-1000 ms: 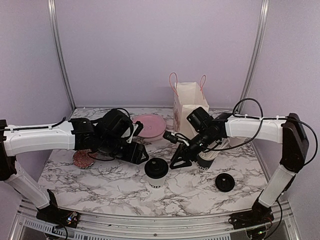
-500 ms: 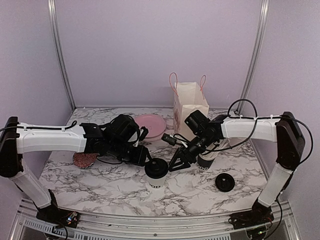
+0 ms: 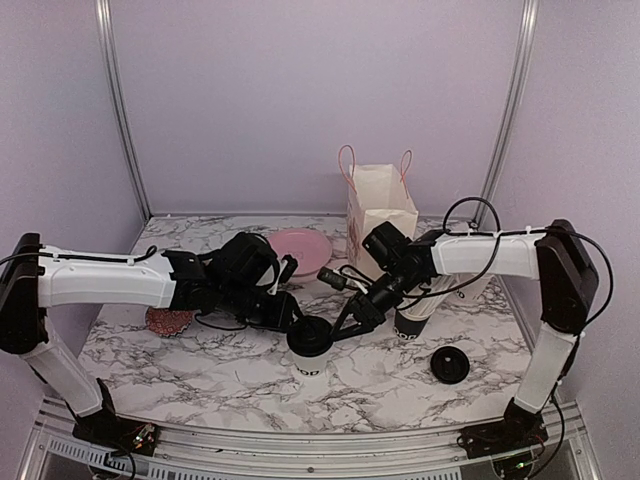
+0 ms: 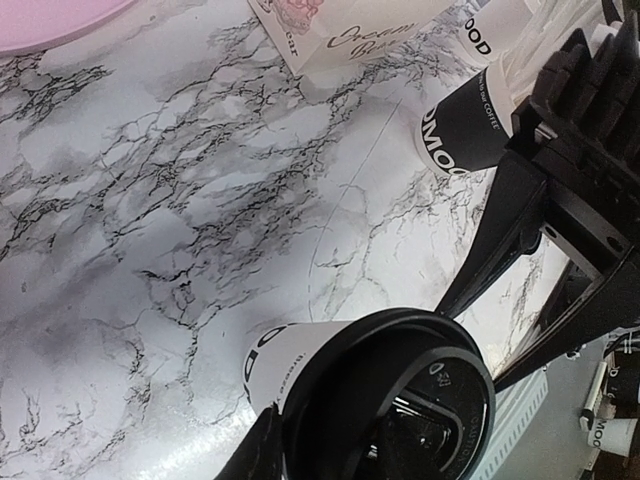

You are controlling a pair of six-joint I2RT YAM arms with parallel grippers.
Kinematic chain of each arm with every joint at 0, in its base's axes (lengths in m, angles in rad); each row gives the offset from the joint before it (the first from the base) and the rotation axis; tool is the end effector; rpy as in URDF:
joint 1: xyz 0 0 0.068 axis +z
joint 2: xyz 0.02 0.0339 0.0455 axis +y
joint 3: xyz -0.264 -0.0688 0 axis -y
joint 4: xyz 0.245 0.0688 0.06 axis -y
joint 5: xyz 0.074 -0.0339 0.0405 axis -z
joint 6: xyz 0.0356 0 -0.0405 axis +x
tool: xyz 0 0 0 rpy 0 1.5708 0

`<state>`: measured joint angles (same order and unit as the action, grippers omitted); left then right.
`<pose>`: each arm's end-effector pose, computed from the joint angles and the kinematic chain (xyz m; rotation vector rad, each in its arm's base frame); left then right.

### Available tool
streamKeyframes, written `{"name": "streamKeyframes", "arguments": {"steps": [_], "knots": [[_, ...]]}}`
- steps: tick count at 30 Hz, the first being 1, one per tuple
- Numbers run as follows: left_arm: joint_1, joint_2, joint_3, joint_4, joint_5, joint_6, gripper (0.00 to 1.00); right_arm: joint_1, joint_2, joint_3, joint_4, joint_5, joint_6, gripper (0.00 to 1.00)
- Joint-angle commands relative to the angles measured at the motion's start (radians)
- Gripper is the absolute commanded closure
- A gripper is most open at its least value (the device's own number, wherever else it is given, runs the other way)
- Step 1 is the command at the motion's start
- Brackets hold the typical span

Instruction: Pack the takeout coffee

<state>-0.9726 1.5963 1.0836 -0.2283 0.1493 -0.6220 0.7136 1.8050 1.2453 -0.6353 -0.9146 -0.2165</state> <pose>0.1929 -0.2924 0.2358 0.5188 2.4553 -0.9215 0.2506 0.2543 0.2020 -1.4234 2.2787 1.4010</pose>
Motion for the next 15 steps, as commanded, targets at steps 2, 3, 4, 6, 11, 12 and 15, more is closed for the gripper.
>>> {"name": "streamKeyframes", "arguments": {"steps": [2,3,4,6,11,12,15], "knots": [[0.000,0.027,-0.050,-0.044,0.012,-0.004,0.70,0.006,0.041,0.032,0.024,0.090,0.024,0.63],[0.000,0.027,-0.054,-0.043,0.013,-0.003,0.71,0.006,0.044,0.032,0.024,0.116,0.025,0.64],[0.000,0.029,-0.057,-0.044,0.018,0.000,0.71,0.007,0.047,0.033,0.024,0.142,0.023,0.64],[0.000,0.032,-0.064,-0.046,0.024,0.006,0.72,0.006,0.055,0.035,0.025,0.202,0.025,0.64],[0.000,0.056,-0.080,-0.061,0.030,0.006,0.73,0.009,0.086,0.034,0.016,0.347,0.021,0.65],[0.000,0.058,-0.082,-0.068,0.024,0.005,0.74,0.012,0.092,0.034,0.012,0.374,0.016,0.65],[0.000,0.047,-0.090,-0.076,0.009,0.004,0.74,0.015,0.102,0.029,0.009,0.420,0.007,0.65]]}}
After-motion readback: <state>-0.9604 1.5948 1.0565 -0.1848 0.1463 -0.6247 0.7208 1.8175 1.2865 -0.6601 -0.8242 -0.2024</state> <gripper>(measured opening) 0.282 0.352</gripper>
